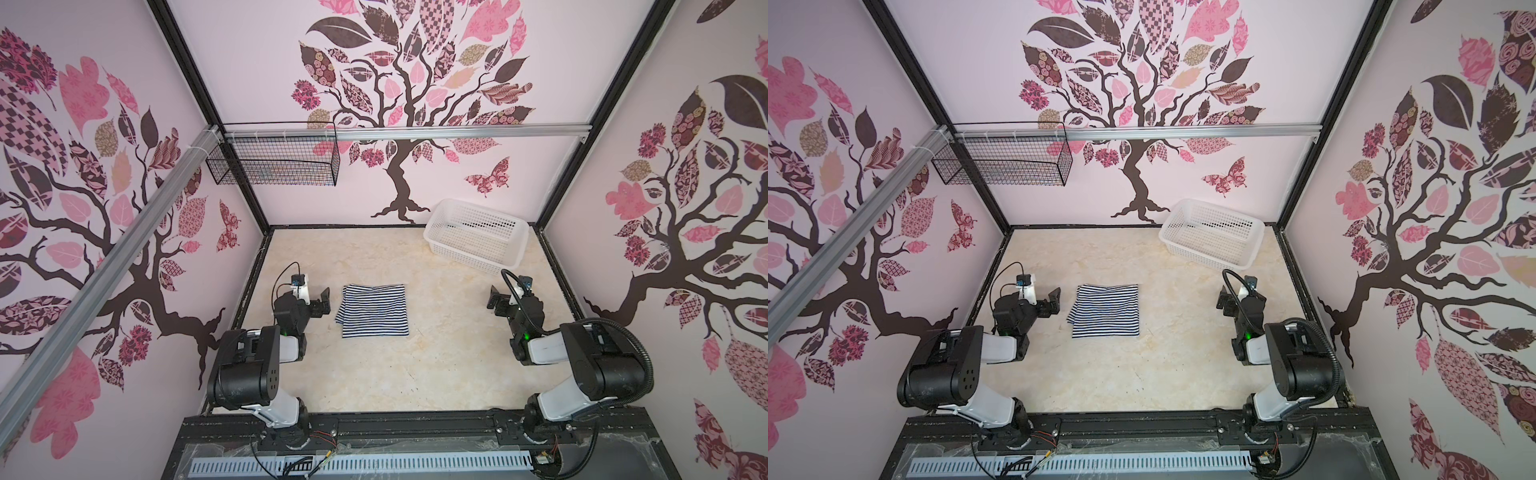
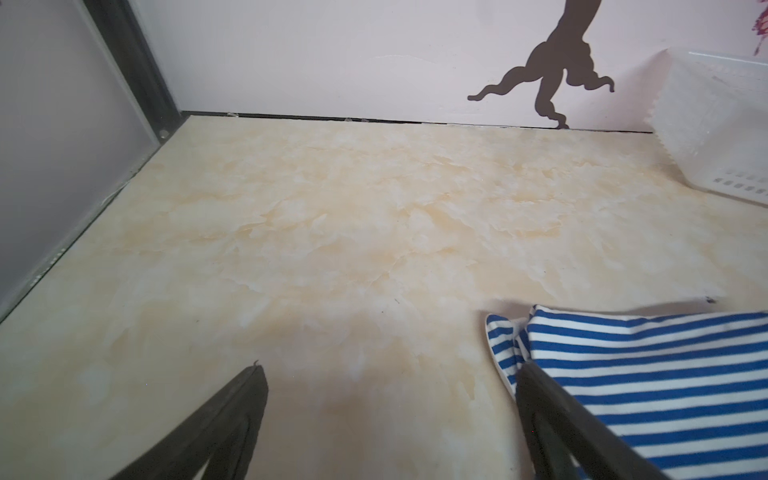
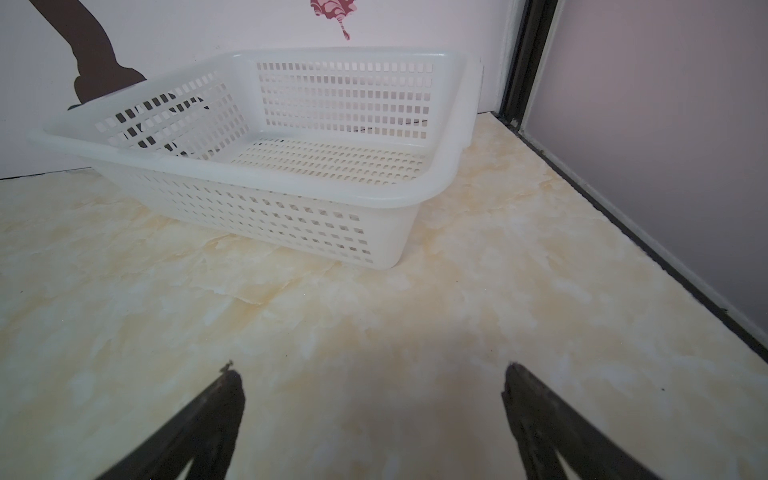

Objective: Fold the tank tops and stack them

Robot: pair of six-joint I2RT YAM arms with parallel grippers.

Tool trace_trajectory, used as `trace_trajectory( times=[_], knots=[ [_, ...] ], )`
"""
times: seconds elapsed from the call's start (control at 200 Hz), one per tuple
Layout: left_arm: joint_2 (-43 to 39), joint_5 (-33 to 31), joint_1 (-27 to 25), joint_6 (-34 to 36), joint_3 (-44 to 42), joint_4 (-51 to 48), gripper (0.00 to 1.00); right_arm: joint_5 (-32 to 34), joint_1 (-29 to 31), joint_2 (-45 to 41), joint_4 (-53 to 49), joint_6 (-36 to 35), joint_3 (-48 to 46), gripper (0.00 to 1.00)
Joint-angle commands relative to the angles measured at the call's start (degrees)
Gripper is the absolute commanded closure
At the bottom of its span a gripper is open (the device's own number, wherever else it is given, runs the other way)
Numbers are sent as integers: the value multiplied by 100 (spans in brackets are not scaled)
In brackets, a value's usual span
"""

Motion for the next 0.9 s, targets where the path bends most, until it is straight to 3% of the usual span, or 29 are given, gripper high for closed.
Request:
trace_trajectory(
  times=[0.0, 0.896],
  knots=[
    [-36, -398, -29, -94, 125, -40, 3, 55, 31, -42, 187, -23, 95, 0],
    [-3, -535, -111, -28, 207, -169, 3, 97, 48, -34, 187, -32, 106, 0]
  ],
)
